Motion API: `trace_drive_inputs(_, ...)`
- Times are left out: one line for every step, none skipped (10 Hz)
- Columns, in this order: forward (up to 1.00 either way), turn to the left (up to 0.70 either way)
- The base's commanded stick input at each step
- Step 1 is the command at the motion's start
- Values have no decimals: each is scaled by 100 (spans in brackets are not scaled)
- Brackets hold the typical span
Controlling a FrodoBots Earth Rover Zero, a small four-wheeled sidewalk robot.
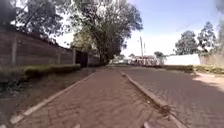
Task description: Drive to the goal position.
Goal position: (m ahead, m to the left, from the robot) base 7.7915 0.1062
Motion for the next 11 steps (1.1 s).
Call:
trace_drive_inputs(70,0)
trace_drive_inputs(70,0)
trace_drive_inputs(70,0)
trace_drive_inputs(70,0)
trace_drive_inputs(70,0)
trace_drive_inputs(70,0)
trace_drive_inputs(70,0)
trace_drive_inputs(70,0)
trace_drive_inputs(70,0)
trace_drive_inputs(70,0)
trace_drive_inputs(70,0)
